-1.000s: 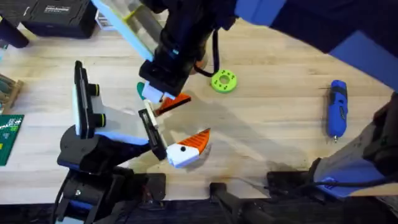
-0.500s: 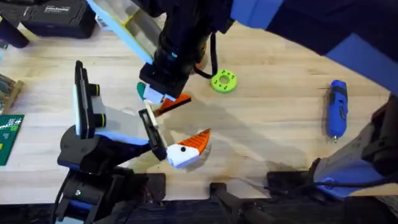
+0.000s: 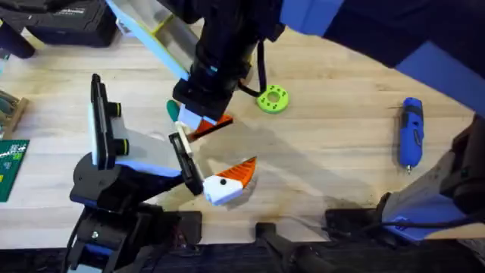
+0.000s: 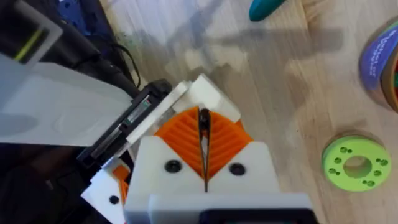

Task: Pick up the gripper from the table and insert it into the empty holder that is missing its gripper. Then pick up a screw, insert it into the mounting hole, and use the screwdriver to tighten it. Finally, clean up the table by picking up the vegetable and placing it into the bucket.

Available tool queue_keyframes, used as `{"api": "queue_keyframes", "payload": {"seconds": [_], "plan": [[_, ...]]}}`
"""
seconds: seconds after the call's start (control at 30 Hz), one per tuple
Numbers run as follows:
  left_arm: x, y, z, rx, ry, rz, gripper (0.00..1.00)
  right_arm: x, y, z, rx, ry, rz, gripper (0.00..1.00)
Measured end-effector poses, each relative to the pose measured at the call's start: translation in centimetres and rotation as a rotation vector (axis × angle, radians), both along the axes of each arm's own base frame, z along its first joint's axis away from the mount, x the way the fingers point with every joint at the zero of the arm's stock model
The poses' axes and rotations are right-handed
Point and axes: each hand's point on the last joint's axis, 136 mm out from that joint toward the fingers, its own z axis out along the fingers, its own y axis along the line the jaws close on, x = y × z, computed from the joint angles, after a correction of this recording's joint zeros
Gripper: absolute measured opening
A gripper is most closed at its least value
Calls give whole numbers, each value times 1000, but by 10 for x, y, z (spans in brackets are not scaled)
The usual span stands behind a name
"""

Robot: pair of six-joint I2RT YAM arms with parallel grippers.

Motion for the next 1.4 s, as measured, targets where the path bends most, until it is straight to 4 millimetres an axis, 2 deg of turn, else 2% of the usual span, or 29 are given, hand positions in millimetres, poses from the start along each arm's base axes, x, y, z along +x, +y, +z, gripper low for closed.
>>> {"api": "queue_keyframes", "payload": {"seconds": [0.17,0.2,0.27,0.43,0.47,0.57,0.73,0.87,1.03,1.13,1.4], "plan": [[0,0,0,0,-1,0,986,0,1,0,3,-2,-1,9],[0,0,0,0,-1,0,986,1,1,0,3,-2,-2,34],[0,0,0,0,-1,0,986,1,0,0,1,-1,-5,213],[0,0,0,0,1,1,986,4,-2,0,-7,-9,-15,918],[0,0,0,0,1,1,986,6,-3,-1,-10,-11,-21,971],[0,0,0,0,-1,1,986,10,-6,-1,-10,-1,-52,992],[0,0,0,0,0,1,986,35,-28,6,-3,25,-181,992],[0,0,0,0,-1,1,986,50,-54,29,32,7,-272,992],[0,0,0,0,-1,1,986,55,-87,55,66,-14,-357,992],[0,0,0,0,0,0,986,51,-99,56,74,-14,-387,992],[0,0,0,0,0,1,986,17,-132,30,132,6,-475,994]]}}
